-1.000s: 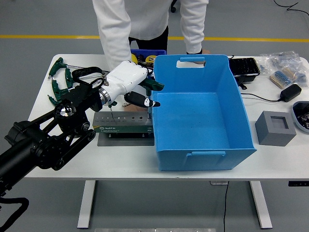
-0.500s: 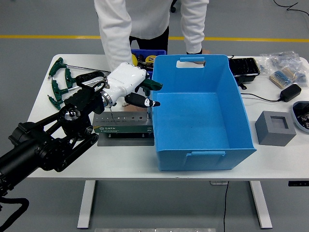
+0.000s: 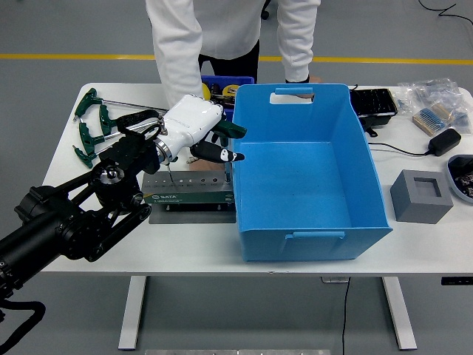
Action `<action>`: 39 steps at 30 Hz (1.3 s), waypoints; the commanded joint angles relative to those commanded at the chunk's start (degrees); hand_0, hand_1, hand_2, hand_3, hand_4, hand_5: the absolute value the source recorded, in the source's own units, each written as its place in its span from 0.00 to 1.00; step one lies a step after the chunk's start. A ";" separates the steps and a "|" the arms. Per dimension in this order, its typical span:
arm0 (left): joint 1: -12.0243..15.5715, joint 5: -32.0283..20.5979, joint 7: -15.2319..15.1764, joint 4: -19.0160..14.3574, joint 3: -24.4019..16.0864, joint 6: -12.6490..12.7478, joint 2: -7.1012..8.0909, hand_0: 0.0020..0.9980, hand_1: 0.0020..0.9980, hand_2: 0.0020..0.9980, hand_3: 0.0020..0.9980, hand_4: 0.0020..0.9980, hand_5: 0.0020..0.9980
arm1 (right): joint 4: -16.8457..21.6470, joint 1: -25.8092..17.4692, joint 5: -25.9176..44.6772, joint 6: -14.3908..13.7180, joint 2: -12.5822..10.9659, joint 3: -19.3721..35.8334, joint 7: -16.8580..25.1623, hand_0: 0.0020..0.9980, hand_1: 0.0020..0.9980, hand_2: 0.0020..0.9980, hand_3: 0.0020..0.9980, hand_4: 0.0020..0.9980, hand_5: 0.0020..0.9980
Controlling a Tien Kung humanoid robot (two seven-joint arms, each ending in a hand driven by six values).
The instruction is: Lift tool from toolbox,place it in box,lift tool from toolbox,place it in box
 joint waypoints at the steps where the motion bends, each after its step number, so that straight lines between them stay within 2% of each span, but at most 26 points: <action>1: -0.02 0.00 0.08 0.08 0.05 0.08 -0.03 0.23 0.07 0.11 0.16 1.00 0.78 | -0.01 0.03 0.09 -0.01 0.00 -0.05 0.02 0.70 0.66 0.74 0.67 0.88 0.83; 2: -0.04 0.00 0.12 0.15 0.08 0.12 -0.05 0.20 0.03 0.08 0.11 1.00 0.79 | -0.02 0.06 0.14 -0.02 0.00 -0.08 0.04 0.70 0.66 0.74 0.67 0.88 0.83; 7: -0.03 0.00 0.28 0.87 0.04 0.68 -0.08 0.20 0.03 0.08 0.11 1.00 0.79 | -0.03 0.11 0.10 -0.03 0.01 0.02 0.01 0.70 0.66 0.74 0.67 0.88 0.83; 8: -0.03 0.00 0.29 1.03 0.01 0.90 -0.08 0.18 0.00 0.04 0.06 1.00 0.80 | -0.03 0.12 0.05 -0.03 0.01 0.07 -0.01 0.70 0.66 0.74 0.67 0.88 0.83; 13: -0.04 0.00 0.17 1.41 -0.09 2.29 -0.03 0.18 0.00 0.04 0.06 1.00 0.80 | -0.04 0.14 -0.01 -0.04 0.02 0.15 -0.04 0.70 0.66 0.74 0.67 0.88 0.83; 14: -0.04 0.00 0.09 1.41 -0.11 2.76 -0.01 0.17 0.00 0.02 0.02 1.00 0.85 | -0.04 0.15 0.07 -0.05 0.02 0.11 -0.02 0.70 0.66 0.74 0.66 0.88 0.83; 19: -0.15 0.00 -0.53 1.04 -0.29 5.35 0.08 0.17 0.00 0.02 0.02 1.00 0.85 | -0.07 0.25 0.50 -0.06 -0.04 -0.21 0.14 0.70 0.66 0.74 0.66 0.88 0.83; 20: -0.18 0.00 -0.70 0.92 -0.32 5.99 0.13 0.17 0.00 0.00 0.00 1.00 0.96 | -0.07 0.25 0.61 -0.06 -0.05 -0.28 0.18 0.70 0.66 0.74 0.66 0.88 0.83; 25: -0.39 0.00 -1.39 0.65 -0.59 7.98 0.37 0.17 0.00 0.00 0.00 1.00 0.96 | -0.10 0.31 0.99 -0.07 -0.11 -0.53 0.33 0.70 0.66 0.74 0.66 0.88 0.83; 26: -0.39 0.00 -1.48 0.65 -0.65 8.16 0.42 0.17 0.00 0.00 0.00 0.91 0.91 | -0.11 0.31 0.95 -0.06 -0.12 -0.51 0.33 0.70 0.66 0.74 0.66 0.88 0.83; 31: -0.35 0.00 -1.79 0.54 -0.71 8.32 0.66 0.17 0.00 0.00 0.00 0.91 0.91 | -0.11 0.25 0.76 -0.05 -0.11 -0.36 0.27 0.70 0.66 0.74 0.66 0.88 0.83; 32: -0.34 0.00 -1.83 0.53 -0.72 8.32 0.67 0.18 0.00 0.00 0.00 0.76 0.73 | -0.11 0.25 0.75 -0.05 -0.11 -0.35 0.27 0.70 0.66 0.74 0.66 0.88 0.83; 37: -0.25 0.00 -2.18 -0.54 -0.92 8.32 1.02 0.18 0.00 0.00 0.00 0.76 0.73 | -0.10 0.17 0.68 -0.06 -0.06 -0.26 0.22 0.70 0.66 0.74 0.66 0.88 0.83; 38: -0.27 0.00 -2.19 -0.78 -0.99 8.33 1.08 0.18 0.00 0.00 0.00 0.72 0.62 | -0.10 0.16 0.67 -0.06 -0.06 -0.25 0.22 0.70 0.66 0.74 0.66 0.88 0.83; 39: -0.33 0.00 -2.21 -1.06 -1.06 8.32 1.14 0.18 0.00 0.00 0.00 0.72 0.62 | -0.11 0.17 0.64 -0.05 -0.06 -0.25 0.22 0.70 0.66 0.74 0.66 0.88 0.83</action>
